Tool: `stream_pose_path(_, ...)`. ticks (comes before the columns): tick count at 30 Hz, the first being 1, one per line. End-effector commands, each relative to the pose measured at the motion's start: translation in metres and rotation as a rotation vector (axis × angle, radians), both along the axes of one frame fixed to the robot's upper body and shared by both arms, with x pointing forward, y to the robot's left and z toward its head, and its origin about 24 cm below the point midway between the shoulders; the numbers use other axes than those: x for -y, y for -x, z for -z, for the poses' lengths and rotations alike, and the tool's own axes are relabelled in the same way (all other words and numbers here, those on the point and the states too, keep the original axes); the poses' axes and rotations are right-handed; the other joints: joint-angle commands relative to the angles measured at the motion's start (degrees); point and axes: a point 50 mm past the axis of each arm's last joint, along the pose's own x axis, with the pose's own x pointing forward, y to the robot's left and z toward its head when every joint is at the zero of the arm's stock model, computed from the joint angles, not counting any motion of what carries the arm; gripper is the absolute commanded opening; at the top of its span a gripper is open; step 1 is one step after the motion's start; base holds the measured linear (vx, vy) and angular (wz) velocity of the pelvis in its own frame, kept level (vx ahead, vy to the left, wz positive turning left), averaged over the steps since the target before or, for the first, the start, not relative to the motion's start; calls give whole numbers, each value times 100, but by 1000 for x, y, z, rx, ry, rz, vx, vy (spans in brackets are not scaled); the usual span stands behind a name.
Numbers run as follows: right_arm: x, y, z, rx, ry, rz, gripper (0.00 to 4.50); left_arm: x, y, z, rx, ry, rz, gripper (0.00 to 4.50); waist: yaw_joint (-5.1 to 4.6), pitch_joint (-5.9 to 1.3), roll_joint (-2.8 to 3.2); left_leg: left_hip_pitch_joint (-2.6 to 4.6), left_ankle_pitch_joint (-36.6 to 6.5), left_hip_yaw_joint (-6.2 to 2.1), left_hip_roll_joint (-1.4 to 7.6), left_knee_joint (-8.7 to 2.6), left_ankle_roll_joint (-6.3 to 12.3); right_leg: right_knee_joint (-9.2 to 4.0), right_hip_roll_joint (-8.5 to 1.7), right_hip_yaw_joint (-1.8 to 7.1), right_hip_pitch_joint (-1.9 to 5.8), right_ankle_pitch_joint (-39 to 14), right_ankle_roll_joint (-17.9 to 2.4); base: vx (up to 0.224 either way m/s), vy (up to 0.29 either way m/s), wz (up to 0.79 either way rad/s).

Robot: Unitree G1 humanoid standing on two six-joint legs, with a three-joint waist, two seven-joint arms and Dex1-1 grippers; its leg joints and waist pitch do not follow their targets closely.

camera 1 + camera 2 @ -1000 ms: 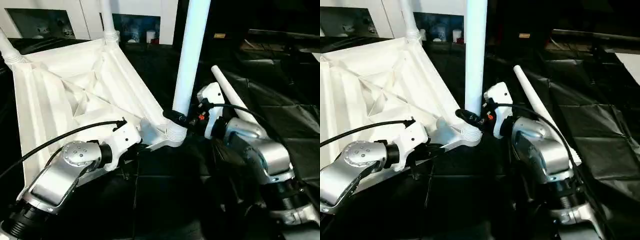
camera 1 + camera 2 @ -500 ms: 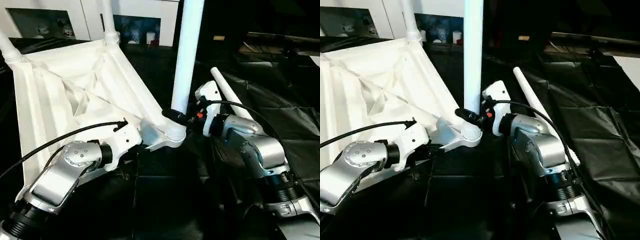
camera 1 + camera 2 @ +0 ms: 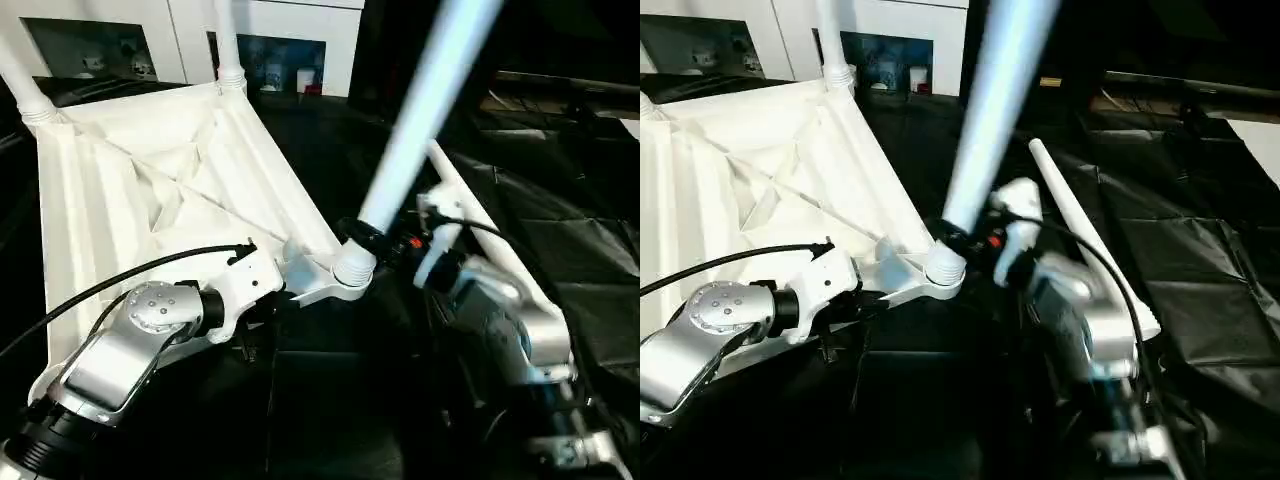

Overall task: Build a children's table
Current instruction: Insert table leg to table base

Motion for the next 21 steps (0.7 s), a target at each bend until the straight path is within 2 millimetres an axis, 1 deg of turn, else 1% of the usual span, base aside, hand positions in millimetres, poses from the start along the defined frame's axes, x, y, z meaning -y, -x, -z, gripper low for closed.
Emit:
stream_pose_path(1,18,5,32,-123,53,114,182,-4,-3,1,12,-34,-10,0,-2,-359,130,110,-1061,-118,387,-475,-65,-430,-453,272,182,-1010,-1393,0,0,0)
stream_pose_path(3,18,6,34,-119,47,128,182,-4,-3,1,13,-34,-11,0,-1,-352,120,104,-1168,-129,387,-487,-92,-444,-463,274,182,-1191,-1351,0,0,0)
stream_pose_path(4,19,7,36,-116,37,141,182,-4,-4,0,14,-34,-11,0,0,-344,124,116,-1248,-129,391,-494,-101,-457,-461,280,163,-1314,-1323,0,0,0)
stream_pose_path(5,19,9,39,-111,33,155,182,-4,-4,0,15,-34,-10,0,8,-348,147,116,-1256,-132,393,-494,-111,-457,-465,281,163,-1328,-1316,0,0,0)
stream_pose_path(6,18,11,41,-109,37,155,182,-4,-5,0,16,-34,-10,0,8,-350,144,113,-1262,-130,392,-495,-115,-463,-463,284,156,-1302,-1302,0,0,0)
stream_pose_path(8,17,14,44,-102,53,147,182,-4,-5,0,15,-34,-7,0,11,-359,138,104,-1193,-137,395,-503,-101,-446,-456,277,171,-1163,-1299,0,0,0)
stream_pose_path(11,8,23,50,-73,163,54,182,-4,-5,0,14,-44,-1,0,14,-353,141,100,-1138,-133,392,-507,-86,-436,-442,270,172,-1037,-1306,0,0,0)
stream_pose_path(13,1,29,51,-54,226,-24,182,-5,-5,1,10,-55,7,0,15,-337,122,100,-1165,-127,389,-513,-74,-452,-443,273,174,-1112,-1260,0,0,0)
stream_pose_path(15,-1,30,52,-51,238,-43,182,-6,-5,1,9,-58,8,0,20,-331,124,95,-1181,-135,391,-521,-70,-457,-443,273,179,-1168,-1223,0,0,0)
stream_pose_path(16,-4,31,50,-39,259,-84,182,-6,-5,1,10,-61,8,0,8,-322,104,92,-1232,-137,389,-527,-52,-472,-452,281,179,-1278,-1209,0,0,0)
stream_pose_path(18,-6,32,50,-39,266,-104,182,-6,-5,1,10,-62,7,0,5,-316,101,104,-1320,-140,396,-533,-56,-491,-459,286,169,-1466,-1183,0,0,0)
stream_pose_path(21,-7,33,49,-37,282,-140,182,-5,-5,1,9,-63,9,0,5,-319,90,111,-1339,-142,402,-533,-48,-501,-461,289,162,-1556,-1160,0,0,0)
